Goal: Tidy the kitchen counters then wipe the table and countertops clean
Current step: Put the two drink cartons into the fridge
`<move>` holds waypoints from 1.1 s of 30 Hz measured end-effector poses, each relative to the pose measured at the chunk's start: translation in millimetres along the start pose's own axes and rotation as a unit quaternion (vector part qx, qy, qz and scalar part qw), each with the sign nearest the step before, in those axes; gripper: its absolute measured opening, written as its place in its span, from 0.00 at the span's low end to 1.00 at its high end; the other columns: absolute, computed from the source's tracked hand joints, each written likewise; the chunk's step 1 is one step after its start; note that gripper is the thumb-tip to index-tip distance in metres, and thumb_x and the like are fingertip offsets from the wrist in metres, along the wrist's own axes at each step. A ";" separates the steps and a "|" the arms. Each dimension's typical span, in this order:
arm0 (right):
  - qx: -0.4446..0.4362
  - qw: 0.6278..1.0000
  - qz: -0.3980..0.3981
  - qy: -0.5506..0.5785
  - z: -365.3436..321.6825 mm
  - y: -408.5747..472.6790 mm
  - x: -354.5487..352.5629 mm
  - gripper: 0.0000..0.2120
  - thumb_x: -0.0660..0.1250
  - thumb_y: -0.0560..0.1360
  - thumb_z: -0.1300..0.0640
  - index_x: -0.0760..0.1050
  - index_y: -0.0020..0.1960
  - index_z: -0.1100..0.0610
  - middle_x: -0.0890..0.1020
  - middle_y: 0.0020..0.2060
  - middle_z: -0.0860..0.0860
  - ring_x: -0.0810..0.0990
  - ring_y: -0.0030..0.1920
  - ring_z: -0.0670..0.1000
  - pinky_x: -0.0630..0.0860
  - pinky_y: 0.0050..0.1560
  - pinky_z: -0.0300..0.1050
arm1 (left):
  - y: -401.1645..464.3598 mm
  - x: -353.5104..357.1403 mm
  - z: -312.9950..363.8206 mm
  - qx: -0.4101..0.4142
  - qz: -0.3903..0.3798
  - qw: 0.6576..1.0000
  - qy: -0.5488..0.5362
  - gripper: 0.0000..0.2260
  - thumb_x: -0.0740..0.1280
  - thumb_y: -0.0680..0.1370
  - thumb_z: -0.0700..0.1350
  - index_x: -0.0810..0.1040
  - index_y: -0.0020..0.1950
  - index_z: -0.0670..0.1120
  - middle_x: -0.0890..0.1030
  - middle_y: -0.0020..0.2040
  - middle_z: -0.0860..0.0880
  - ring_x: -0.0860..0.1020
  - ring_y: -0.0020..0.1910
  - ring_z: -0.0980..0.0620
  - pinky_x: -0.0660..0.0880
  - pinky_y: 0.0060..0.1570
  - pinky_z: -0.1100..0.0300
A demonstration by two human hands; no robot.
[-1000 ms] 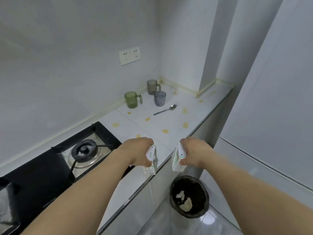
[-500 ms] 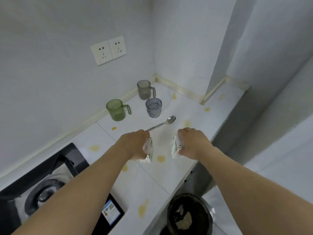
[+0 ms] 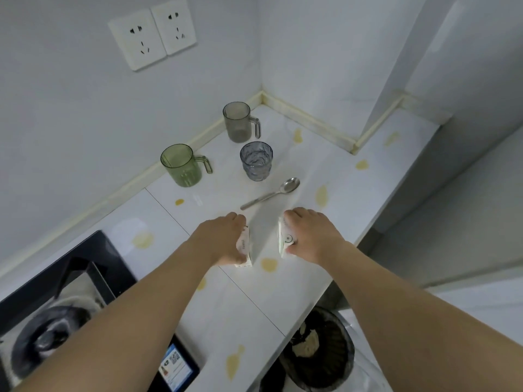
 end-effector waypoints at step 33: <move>0.048 0.761 0.274 -0.586 73.6 -378.5 -324.4 0.27 0.41 0.81 0.51 0.47 0.78 0.59 0.49 0.78 0.58 0.42 0.77 0.61 0.30 0.70 0.63 | -175.3 -135.7 347.3 0.125 0.200 0.924 -0.300 0.27 0.53 0.85 0.53 0.48 0.81 0.47 0.51 0.81 0.52 0.52 0.78 0.55 0.48 0.73 0.64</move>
Point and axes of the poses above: each hand's wrist, its own y-axis towards the middle knuckle, its own x-axis out of the palm, z = x × y, the point moved 10 cm from there along y, towards the middle knuckle
